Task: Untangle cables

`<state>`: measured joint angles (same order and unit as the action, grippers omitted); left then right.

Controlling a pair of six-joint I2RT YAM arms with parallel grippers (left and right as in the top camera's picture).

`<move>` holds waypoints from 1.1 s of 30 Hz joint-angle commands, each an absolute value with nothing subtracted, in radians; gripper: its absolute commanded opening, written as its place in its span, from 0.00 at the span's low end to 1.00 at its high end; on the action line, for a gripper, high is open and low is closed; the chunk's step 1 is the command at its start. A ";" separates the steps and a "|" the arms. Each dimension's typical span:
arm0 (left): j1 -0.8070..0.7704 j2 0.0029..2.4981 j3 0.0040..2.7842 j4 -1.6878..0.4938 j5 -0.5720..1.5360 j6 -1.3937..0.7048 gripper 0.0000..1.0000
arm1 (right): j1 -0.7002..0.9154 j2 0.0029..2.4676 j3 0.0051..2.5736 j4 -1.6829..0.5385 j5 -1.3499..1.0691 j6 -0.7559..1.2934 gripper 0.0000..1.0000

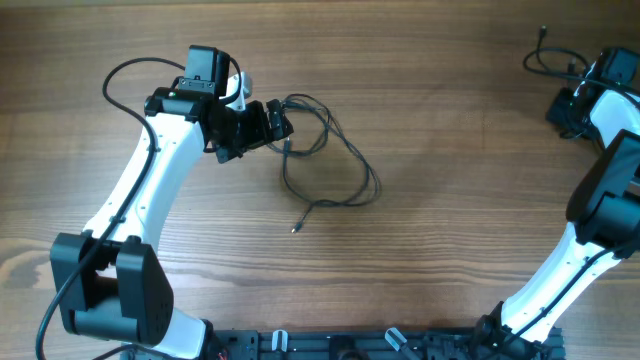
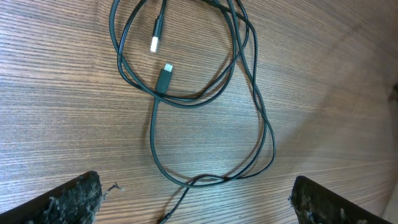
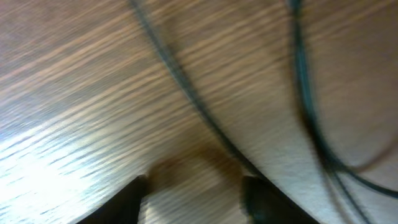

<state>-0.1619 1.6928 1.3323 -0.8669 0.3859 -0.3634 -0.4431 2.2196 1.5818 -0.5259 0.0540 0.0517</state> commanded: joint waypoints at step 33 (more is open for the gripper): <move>-0.165 1.703 1.327 -0.864 0.380 -0.347 1.00 | -0.708 2.230 1.693 -0.511 -0.056 0.184 0.06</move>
